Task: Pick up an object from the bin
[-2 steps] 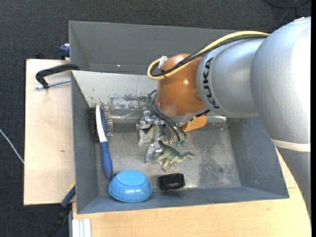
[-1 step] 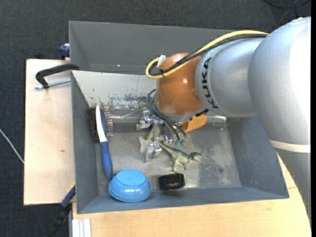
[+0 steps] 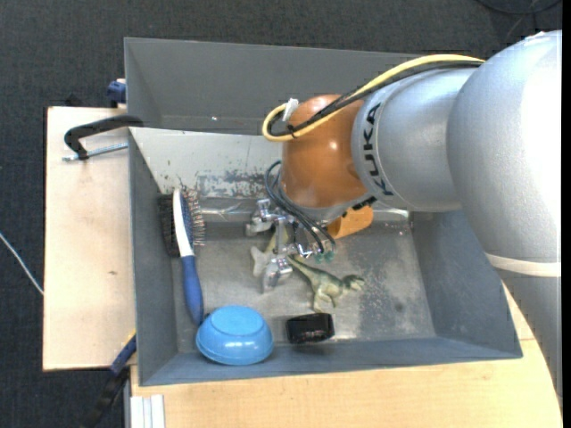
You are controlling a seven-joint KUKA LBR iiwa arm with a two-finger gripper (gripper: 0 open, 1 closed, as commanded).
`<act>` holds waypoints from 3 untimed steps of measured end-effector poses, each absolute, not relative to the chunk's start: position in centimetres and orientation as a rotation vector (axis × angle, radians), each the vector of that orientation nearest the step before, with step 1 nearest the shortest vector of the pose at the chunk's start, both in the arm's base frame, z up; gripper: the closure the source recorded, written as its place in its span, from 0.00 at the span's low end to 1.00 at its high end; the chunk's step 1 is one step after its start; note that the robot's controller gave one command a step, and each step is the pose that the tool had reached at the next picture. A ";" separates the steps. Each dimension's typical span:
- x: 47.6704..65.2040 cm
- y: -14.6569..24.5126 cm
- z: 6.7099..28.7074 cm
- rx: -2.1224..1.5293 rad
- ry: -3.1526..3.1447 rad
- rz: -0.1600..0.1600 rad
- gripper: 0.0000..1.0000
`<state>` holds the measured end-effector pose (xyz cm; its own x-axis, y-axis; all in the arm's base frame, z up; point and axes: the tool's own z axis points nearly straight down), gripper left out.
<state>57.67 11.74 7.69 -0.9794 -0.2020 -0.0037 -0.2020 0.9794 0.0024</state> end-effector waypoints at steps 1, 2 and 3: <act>57.8 11.8 7.8 -0.317 3.120 0.004 0.00; 58.5 7.6 7.5 -0.346 3.110 0.013 0.00; 58.5 7.4 7.8 -0.346 3.115 0.005 1.00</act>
Offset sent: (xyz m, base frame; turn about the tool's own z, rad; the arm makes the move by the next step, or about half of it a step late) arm 0.0000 0.0000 0.0000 0.0000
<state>58.54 7.44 7.84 -0.9756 -0.2194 -0.0082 -0.2194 0.9756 0.0024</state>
